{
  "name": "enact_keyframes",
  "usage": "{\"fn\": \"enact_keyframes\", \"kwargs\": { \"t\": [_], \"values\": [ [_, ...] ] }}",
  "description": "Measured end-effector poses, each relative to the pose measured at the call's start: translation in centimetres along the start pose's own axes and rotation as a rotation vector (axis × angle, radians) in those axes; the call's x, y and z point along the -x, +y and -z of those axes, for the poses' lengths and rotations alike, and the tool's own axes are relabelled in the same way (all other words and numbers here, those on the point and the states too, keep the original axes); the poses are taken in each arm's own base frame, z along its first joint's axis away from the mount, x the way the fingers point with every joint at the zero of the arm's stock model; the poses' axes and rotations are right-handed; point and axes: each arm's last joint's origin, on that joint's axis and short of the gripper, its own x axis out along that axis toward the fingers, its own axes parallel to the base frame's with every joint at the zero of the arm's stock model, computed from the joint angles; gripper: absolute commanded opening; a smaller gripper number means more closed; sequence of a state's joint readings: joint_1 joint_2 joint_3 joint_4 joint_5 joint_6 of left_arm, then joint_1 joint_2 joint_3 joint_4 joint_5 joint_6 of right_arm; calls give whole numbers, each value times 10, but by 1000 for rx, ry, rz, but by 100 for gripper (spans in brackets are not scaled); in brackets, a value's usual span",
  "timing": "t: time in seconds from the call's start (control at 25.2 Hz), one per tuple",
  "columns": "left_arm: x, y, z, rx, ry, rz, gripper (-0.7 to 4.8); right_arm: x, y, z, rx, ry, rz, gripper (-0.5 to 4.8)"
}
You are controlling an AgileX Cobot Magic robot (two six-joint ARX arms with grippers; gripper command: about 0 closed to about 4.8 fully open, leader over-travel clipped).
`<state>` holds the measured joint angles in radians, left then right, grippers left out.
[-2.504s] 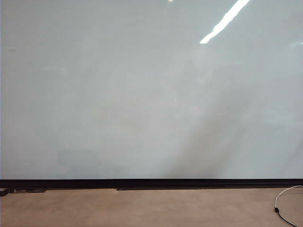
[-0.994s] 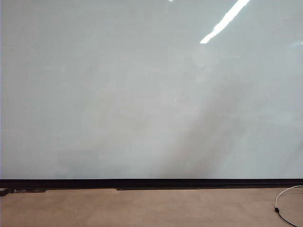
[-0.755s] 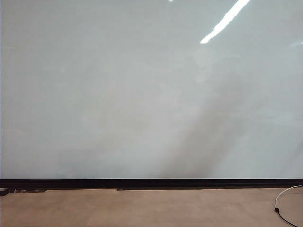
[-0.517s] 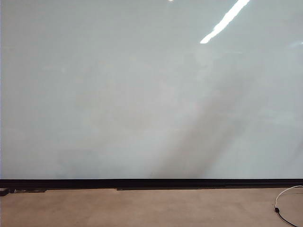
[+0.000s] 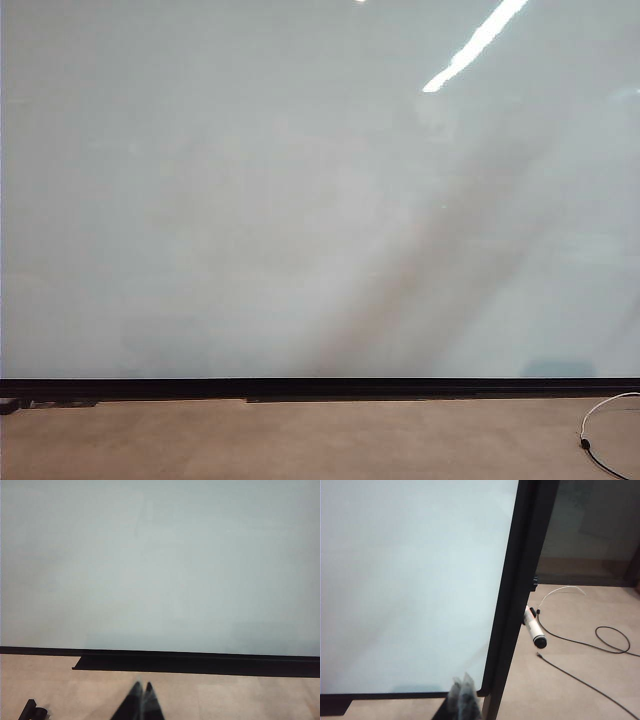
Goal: Pick up the pen on the shelf to the right of the whiteboard and draw a rectangle.
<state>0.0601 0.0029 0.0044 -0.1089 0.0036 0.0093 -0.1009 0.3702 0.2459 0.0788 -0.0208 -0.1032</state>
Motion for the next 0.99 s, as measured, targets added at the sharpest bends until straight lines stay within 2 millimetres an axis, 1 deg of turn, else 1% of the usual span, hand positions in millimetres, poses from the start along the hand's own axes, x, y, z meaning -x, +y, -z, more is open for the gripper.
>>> {"fn": "enact_keyframes", "kwargs": {
  "t": [0.2, 0.32, 0.36, 0.4, 0.48, 0.6, 0.72, 0.83, 0.99],
  "values": [
    [0, 0, 0, 0, 0, 0, -5, -5, -2, -1, 7, -6, 20, -8],
    [0, 0, 0, 0, 0, 0, -5, -10, -8, -1, 5, -8, 52, -5],
    [0, 0, 0, 0, 0, 0, -4, -10, -9, 0, 3, -2, 51, 3],
    [0, 0, 0, 0, 0, 0, -5, -12, -12, 1, -1, 3, 48, 34],
    [0, 0, 0, 0, 0, 0, -4, -14, -18, 3, -10, 10, 49, 64],
    [0, 0, 0, 0, 0, 0, -4, -18, -27, 4, -33, -1, 24, 69],
    [0, 0, 0, 0, 0, 0, -5, -25, -35, 7, -51, 1, -8, 123],
    [0, 0, 0, 0, 0, 0, -5, -33, -40, 13, -84, 16, -50, 132],
    [0, 0, 0, 0, 0, 0, -4, -44, -47, 19, -112, 9, -99, 174]
  ]
}}
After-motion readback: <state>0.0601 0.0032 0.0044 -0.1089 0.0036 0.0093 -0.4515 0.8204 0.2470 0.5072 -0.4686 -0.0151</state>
